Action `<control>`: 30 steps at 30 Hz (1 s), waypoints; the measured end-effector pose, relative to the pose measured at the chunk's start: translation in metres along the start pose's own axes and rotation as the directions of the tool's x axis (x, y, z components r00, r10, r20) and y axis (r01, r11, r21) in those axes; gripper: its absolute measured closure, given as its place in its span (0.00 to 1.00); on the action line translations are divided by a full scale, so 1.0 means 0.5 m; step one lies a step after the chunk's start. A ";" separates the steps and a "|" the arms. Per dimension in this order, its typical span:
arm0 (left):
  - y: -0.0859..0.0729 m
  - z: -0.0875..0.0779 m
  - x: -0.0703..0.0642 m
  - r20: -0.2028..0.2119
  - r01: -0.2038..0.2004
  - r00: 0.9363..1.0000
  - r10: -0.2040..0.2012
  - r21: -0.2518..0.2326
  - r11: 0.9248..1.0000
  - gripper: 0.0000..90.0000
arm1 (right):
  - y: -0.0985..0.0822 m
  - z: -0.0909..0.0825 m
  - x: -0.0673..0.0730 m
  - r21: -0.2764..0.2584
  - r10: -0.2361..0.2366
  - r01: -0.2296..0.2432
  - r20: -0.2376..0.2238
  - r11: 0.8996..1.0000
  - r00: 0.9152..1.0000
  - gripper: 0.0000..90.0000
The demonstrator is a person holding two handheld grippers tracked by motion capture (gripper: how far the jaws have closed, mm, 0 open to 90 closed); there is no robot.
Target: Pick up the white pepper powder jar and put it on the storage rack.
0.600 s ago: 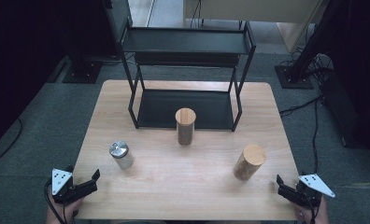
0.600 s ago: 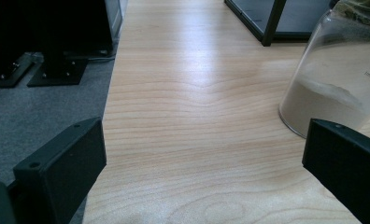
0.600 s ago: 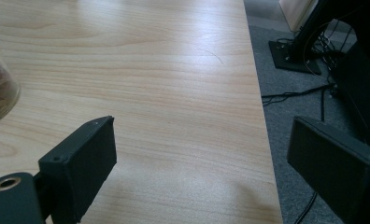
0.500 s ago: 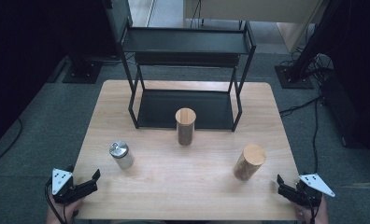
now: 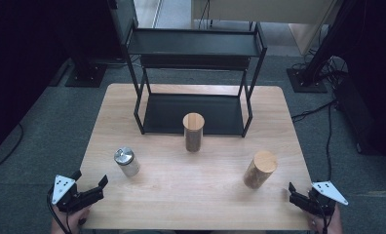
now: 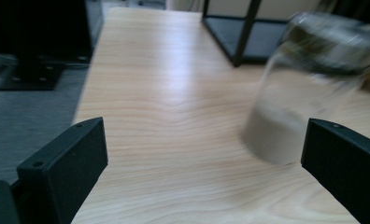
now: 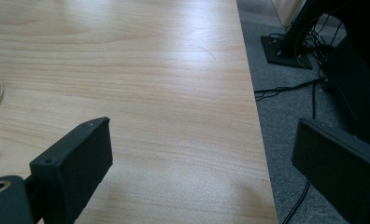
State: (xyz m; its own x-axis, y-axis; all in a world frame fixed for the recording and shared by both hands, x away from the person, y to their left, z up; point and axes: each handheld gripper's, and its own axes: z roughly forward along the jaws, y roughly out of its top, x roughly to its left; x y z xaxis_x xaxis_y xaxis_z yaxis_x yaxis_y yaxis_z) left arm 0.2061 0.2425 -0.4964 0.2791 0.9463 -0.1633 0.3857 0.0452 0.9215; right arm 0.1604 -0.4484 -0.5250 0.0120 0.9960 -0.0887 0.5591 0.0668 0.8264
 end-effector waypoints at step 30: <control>0.017 0.021 -0.115 0.053 -0.098 0.994 0.099 -0.020 0.995 0.01 | 0.001 0.003 0.006 0.015 -0.026 0.026 0.006 1.000 1.000 0.06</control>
State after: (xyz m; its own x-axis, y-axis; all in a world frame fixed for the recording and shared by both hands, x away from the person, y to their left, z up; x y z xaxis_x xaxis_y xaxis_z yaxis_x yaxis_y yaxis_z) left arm 0.2024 0.1854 -0.4829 0.3626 0.9277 -0.0894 0.3389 -0.0419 0.9399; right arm 0.1619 -0.4455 -0.5256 0.0028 0.9935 -0.1136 0.5715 0.0917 0.8155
